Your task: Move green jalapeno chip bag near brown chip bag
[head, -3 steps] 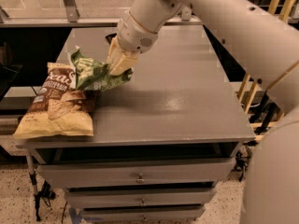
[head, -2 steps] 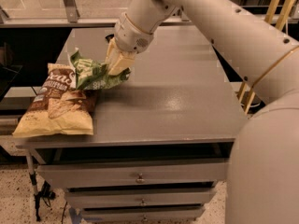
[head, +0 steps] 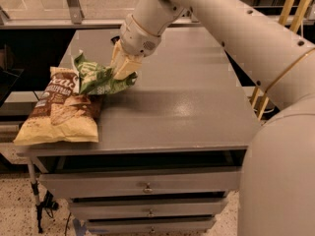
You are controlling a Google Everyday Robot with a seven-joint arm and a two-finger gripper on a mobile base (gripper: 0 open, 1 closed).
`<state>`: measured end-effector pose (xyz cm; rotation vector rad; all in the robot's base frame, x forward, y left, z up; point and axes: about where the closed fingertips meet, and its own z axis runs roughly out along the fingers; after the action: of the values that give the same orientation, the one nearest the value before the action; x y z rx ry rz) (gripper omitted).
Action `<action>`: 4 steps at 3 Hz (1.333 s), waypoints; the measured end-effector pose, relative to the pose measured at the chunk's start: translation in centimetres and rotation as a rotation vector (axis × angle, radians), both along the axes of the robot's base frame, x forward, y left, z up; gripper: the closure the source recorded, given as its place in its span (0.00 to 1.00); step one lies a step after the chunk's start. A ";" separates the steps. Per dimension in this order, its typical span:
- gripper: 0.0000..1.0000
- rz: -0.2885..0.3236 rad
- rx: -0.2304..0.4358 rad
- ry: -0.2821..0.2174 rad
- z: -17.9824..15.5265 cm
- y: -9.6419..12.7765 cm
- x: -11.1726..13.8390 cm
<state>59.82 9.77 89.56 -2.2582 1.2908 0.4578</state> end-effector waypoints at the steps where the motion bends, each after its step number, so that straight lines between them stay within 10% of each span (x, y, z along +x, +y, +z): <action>1: 0.19 0.002 0.001 0.001 -0.1 0.2 0.0; 2: 0.00 0.004 0.001 0.002 -0.3 0.4 0.0; 4: 0.00 -0.013 0.009 -0.035 0.9 -0.5 -0.3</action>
Offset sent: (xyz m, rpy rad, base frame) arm 0.0000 0.0016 -0.0011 0.0005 0.0009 0.0017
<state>59.48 9.30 90.47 -2.2392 1.2829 0.4173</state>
